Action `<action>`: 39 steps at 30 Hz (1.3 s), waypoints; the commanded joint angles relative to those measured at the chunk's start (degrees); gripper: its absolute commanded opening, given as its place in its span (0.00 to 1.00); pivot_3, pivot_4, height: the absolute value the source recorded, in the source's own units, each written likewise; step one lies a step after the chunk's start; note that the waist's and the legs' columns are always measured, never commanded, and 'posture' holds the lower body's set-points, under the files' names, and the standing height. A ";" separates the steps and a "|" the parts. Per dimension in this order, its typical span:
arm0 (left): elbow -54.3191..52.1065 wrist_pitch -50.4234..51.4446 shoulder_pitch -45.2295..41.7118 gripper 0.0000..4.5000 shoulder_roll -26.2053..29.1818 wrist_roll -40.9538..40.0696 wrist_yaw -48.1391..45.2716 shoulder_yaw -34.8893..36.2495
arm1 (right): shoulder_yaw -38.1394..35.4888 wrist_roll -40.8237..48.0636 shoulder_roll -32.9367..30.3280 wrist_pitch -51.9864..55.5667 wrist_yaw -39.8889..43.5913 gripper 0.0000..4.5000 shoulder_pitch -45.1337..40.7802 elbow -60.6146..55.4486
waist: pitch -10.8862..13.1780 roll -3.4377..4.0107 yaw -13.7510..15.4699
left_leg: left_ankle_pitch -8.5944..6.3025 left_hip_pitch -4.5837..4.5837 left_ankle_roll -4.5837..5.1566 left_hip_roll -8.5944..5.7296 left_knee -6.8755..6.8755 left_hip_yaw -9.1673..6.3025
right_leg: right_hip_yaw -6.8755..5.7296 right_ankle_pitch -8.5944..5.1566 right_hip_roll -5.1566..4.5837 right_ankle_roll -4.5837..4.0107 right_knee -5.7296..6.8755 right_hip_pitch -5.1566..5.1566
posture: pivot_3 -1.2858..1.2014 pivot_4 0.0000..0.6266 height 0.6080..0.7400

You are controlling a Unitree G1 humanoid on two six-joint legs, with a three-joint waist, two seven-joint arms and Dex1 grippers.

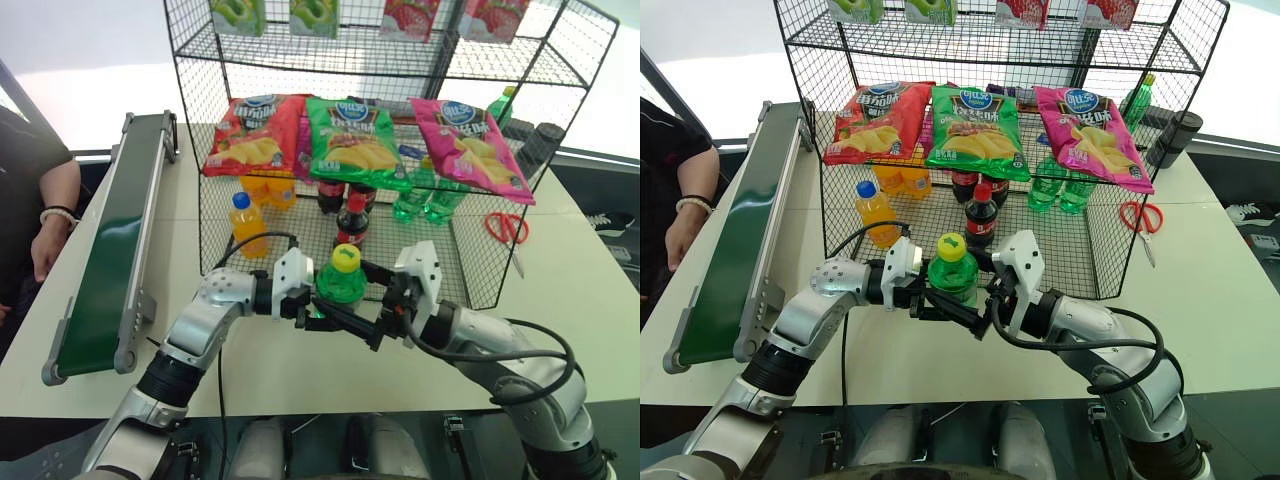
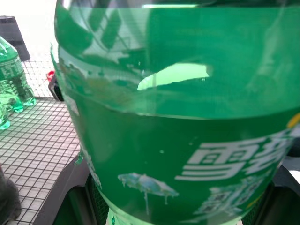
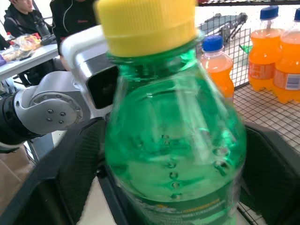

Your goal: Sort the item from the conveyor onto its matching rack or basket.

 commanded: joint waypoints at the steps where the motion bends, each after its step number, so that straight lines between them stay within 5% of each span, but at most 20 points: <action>1: -1.36 -1.44 -1.96 0.62 -0.76 -0.92 0.09 1.32 | 0.50 2.37 0.20 1.14 0.90 0.70 -0.33 -0.96 | 0.00 0.00 0.01 | 0.00 0.00 0.00 0.00 0.00 0.00 | 0.00 0.00 0.00 0.00 0.00 0.00 | 0.52 0.24 0.95; 7: -1.94 1.72 -1.87 0.62 -0.69 -2.62 0.01 1.95 | 0.15 1.59 0.62 1.26 0.31 0.70 -0.88 -1.02 | 0.00 0.00 0.01 | 0.00 -0.01 0.00 0.00 0.00 -0.01 | 0.00 0.00 0.00 0.00 0.00 0.00 | 0.52 0.24 0.95; 8: -2.01 2.37 -1.89 0.85 -0.58 -2.84 0.04 2.09 | 0.08 1.37 0.66 1.15 0.25 0.70 -0.98 -0.96 | 0.00 0.00 0.00 | 0.00 0.00 0.00 0.00 0.00 -0.01 | 0.00 0.00 0.00 0.00 0.00 0.00 | 0.52 0.24 0.95; 10: -1.61 1.44 -1.85 0.98 -0.56 -1.80 1.04 2.42 | -0.40 0.67 0.87 0.57 -0.14 0.70 -1.17 -0.58 | 0.00 0.00 0.00 | 0.00 -0.01 0.00 0.00 0.01 -0.02 | 0.00 0.00 0.00 0.00 0.00 0.00 | 0.52 0.24 0.95; 26: -0.37 -4.54 8.71 0.98 2.95 1.39 12.22 11.30 | -13.15 -20.53 2.60 -19.24 -10.61 0.70 3.53 16.28 | 0.00 0.01 0.04 | 0.00 0.00 0.00 0.01 0.01 0.03 | 0.00 0.01 -0.03 0.03 0.01 -0.01 | 0.52 0.24 0.95; 39: -6.39 -4.64 11.64 0.98 1.20 0.46 16.12 12.03 | -16.31 -27.06 10.26 -36.18 -15.30 0.70 -7.47 42.21 | 0.07 0.22 -1.48 | 0.01 0.08 -0.01 0.02 0.00 0.12 | 0.11 0.02 -0.03 0.04 0.20 -0.04 | 0.52 0.24 0.95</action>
